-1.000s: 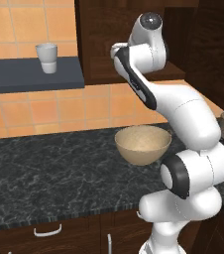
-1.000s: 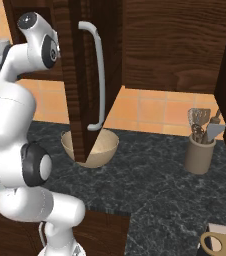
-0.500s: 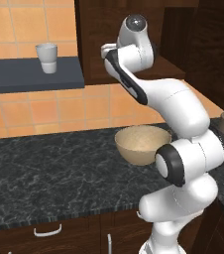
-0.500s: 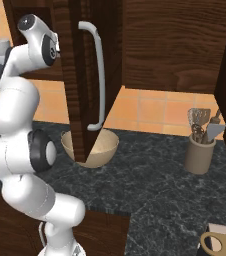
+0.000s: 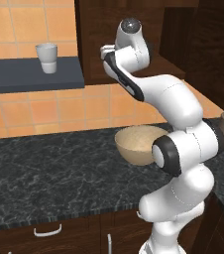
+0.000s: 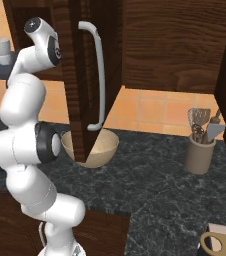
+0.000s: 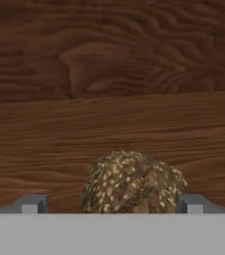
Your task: Open the cabinet, pick up the bread from the cabinet and place it in the basket. Then move the basket to the dining counter.
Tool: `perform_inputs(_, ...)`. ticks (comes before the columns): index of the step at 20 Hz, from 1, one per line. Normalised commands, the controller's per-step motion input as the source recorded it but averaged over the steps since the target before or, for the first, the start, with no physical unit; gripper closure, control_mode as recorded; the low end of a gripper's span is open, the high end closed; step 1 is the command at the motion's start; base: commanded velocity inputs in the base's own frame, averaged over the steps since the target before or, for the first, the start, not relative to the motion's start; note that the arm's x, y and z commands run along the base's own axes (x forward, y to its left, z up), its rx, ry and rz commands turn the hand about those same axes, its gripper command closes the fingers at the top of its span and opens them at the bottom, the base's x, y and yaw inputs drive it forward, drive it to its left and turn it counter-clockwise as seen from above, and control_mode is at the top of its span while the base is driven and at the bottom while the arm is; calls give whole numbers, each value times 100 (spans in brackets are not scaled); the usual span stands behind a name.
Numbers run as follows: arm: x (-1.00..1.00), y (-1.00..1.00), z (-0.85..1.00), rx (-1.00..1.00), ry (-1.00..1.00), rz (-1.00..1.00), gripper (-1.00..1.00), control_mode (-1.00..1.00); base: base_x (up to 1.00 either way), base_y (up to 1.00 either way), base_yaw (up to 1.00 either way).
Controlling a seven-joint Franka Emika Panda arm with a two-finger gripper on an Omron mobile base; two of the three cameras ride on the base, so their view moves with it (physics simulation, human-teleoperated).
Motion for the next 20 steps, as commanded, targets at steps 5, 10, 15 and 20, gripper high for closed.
perform_inputs(5,27,-3,-12,0,1,-7,-100,-100,0,0,0)
perform_inputs(10,18,-6,-32,0,2,-7,-100,-100,0,0,0)
perform_inputs(15,0,-13,-40,-1,0,-3,-100,-100,0,0,0)
perform_inputs(20,4,-8,-26,0,-9,0,-100,-100,0,0,0)
